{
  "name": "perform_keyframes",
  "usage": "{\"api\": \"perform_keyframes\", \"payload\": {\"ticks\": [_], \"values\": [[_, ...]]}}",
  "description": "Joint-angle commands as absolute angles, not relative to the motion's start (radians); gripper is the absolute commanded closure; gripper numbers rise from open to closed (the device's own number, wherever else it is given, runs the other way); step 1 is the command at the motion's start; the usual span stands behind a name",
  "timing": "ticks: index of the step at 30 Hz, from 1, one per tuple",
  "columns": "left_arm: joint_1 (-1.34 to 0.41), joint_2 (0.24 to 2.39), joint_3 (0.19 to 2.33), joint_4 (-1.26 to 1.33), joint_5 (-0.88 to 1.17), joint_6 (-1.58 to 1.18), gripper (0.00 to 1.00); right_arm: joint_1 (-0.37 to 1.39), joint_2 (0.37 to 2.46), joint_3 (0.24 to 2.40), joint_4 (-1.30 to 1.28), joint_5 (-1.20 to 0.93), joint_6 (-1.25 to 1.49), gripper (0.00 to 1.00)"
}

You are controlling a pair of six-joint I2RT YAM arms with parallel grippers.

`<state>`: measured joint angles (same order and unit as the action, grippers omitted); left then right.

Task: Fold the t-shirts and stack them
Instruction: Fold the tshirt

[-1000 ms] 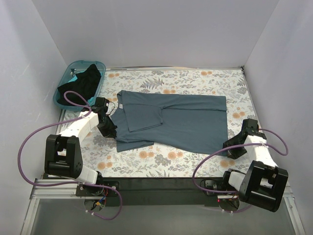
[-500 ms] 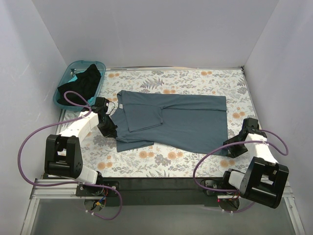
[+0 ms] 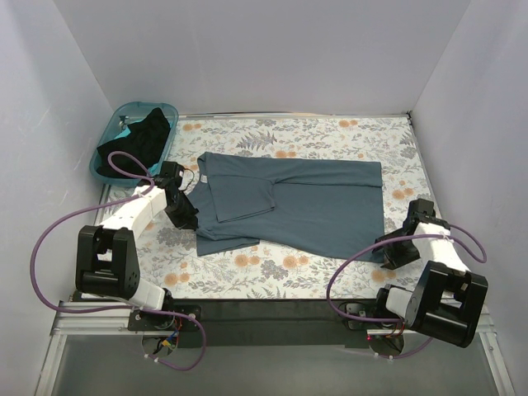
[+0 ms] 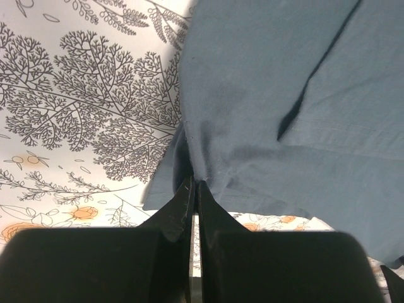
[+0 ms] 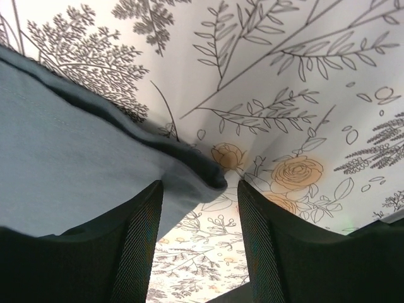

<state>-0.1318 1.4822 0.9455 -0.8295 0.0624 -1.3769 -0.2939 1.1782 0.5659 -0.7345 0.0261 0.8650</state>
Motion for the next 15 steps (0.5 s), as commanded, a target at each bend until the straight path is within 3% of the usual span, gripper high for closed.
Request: {"api": "perform_keyframes", "payload": {"ticks": [1,15], "values": [[-0.124,1.474,0.988,-0.818,0.078,-1.384,1.0,-0.291,1.164,0.534,-0.813,0.064,0.902,0.5],[-0.123,1.482,0.989,-0.816,0.077,-1.379,1.0,-0.291,1.212,0.511,-0.755,0.113,0.936,0.56]]}}
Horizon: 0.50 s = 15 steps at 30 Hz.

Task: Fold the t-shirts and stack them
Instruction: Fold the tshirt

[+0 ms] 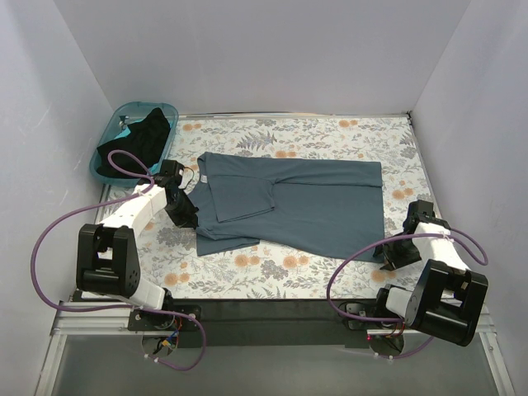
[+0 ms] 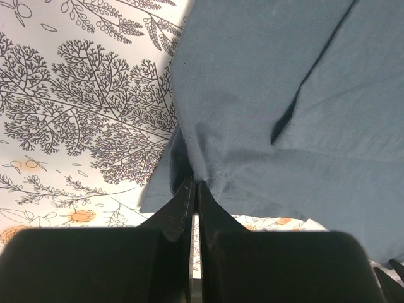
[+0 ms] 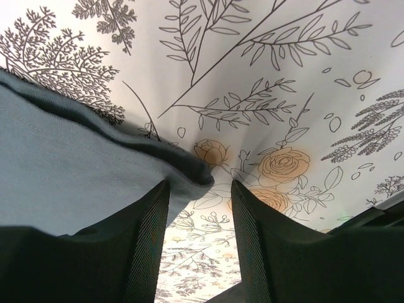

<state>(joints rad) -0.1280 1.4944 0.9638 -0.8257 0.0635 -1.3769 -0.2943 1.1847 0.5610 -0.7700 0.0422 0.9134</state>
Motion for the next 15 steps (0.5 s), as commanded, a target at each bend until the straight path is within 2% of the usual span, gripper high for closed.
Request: {"api": "perform_keyframes", "payload": {"ticks": [1,10,15], "values": [[-0.123,1.482,0.989,-0.815,0.075,-1.379,1.0,-0.291,1.213,0.512,-0.75,0.115,0.936,0.57],[-0.118,1.482,0.985,-0.815,0.086,-1.373,1.0,-0.291,1.236,0.526,-0.693,0.12,0.94,0.6],[-0.115,1.477,0.979,-0.815,0.089,-1.374,1.0,-0.293,1.249,0.532,-0.681,0.132,0.922,0.68]]}}
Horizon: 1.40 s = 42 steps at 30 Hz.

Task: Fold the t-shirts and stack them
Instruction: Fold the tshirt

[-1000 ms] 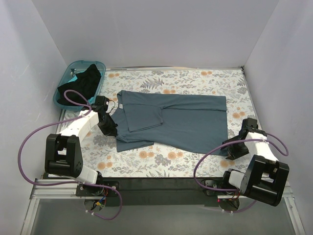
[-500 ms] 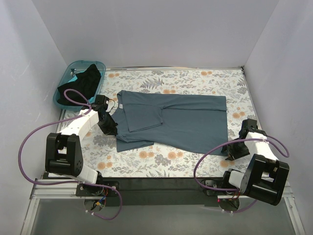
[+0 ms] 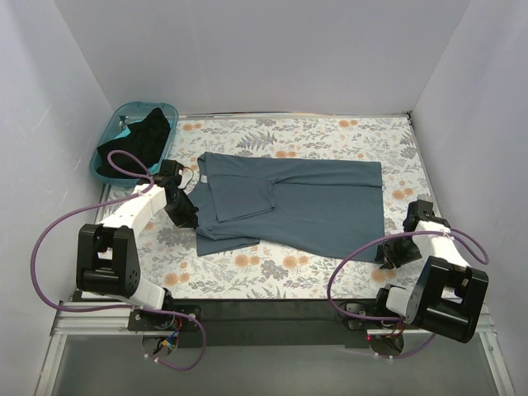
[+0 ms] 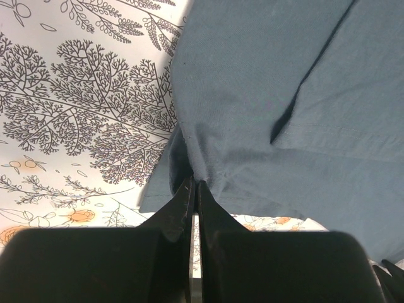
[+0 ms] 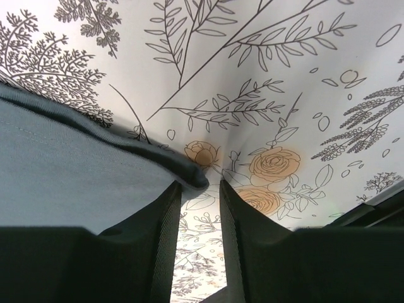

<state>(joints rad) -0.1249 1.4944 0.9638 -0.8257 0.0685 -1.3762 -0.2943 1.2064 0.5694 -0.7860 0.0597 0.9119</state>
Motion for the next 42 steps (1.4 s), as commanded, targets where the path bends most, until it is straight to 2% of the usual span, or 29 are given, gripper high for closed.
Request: {"api": "perform_keyframes", "payload": {"ticks": [1,4,9,10,12,20,29,42], "values": [[-0.114,1.479,0.977,-0.818,0.092,-1.376,1.0,-0.295,1.252,0.535,-0.678,0.133,0.917,0.69],[-0.112,1.479,0.979,-0.816,0.095,-1.376,1.0,-0.295,1.261,0.549,-0.676,0.141,0.905,0.74],[-0.112,1.477,0.979,-0.819,0.095,-1.378,1.0,-0.296,1.261,0.561,-0.676,0.141,0.885,0.89],[-0.11,1.477,0.98,-0.819,0.097,-1.378,1.0,-0.296,1.258,0.563,-0.68,0.141,0.881,0.95],[-0.109,1.477,0.985,-0.825,0.097,-1.376,1.0,-0.296,1.25,0.571,-0.683,0.134,0.865,0.99],[-0.087,1.483,1.026,-0.847,0.1,-1.347,1.0,-0.299,1.267,0.731,-0.775,0.106,0.759,0.99],[-0.055,1.557,1.134,-0.856,0.129,-1.316,1.0,-0.298,1.442,0.998,-0.882,0.038,0.624,0.99],[-0.041,1.697,1.307,-0.859,0.155,-1.313,1.0,-0.269,1.621,1.225,-0.893,-0.058,0.561,0.99]]}}
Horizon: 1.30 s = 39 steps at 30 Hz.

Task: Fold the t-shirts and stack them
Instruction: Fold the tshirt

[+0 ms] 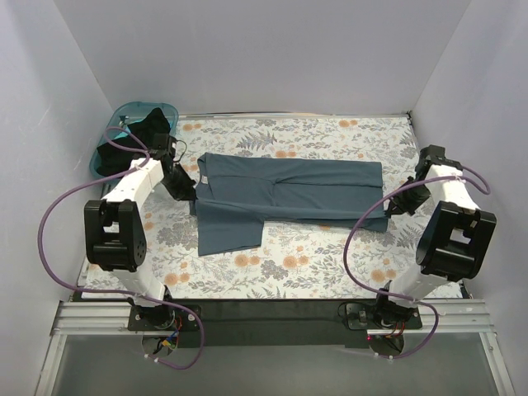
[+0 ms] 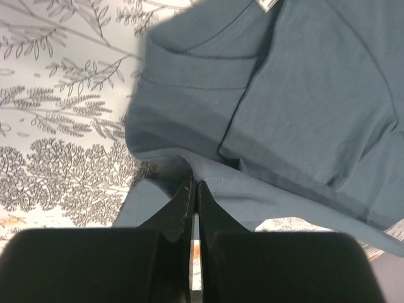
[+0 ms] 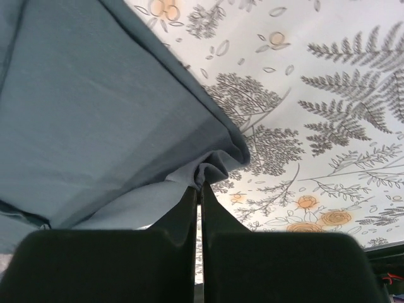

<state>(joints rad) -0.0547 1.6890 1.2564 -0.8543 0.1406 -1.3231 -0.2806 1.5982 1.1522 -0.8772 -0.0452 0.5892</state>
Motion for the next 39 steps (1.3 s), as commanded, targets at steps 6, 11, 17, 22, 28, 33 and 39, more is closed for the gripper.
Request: {"api": "perform_keyframes", "payload": {"ticks": [6,11,17,22,28,33,39], "values": [[-0.022,1.752,1.357,-0.851,0.144,-1.307,1.0,-0.242,1.696,1.31,-0.894,-0.049,0.549,0.99],[-0.012,1.796,1.394,-0.835,0.135,-1.308,1.0,-0.216,1.756,1.356,-0.891,-0.028,0.545,0.99],[-0.012,1.868,1.468,-0.816,0.149,-1.319,1.0,-0.196,1.821,1.404,-0.888,-0.005,0.538,0.99],[-0.012,1.908,1.506,-0.807,0.161,-1.325,1.0,-0.195,1.858,1.425,-0.887,0.028,0.535,0.99],[-0.012,1.947,1.534,-0.808,0.156,-1.321,1.0,-0.193,1.873,1.413,-0.871,0.048,0.541,0.99],[-0.012,1.956,1.555,-0.813,0.144,-1.319,1.0,-0.195,1.878,1.411,-0.853,0.035,0.549,0.99],[-0.011,1.963,1.525,-0.784,0.133,-1.335,1.0,-0.193,1.899,1.413,-0.825,0.017,0.551,0.99]]}}
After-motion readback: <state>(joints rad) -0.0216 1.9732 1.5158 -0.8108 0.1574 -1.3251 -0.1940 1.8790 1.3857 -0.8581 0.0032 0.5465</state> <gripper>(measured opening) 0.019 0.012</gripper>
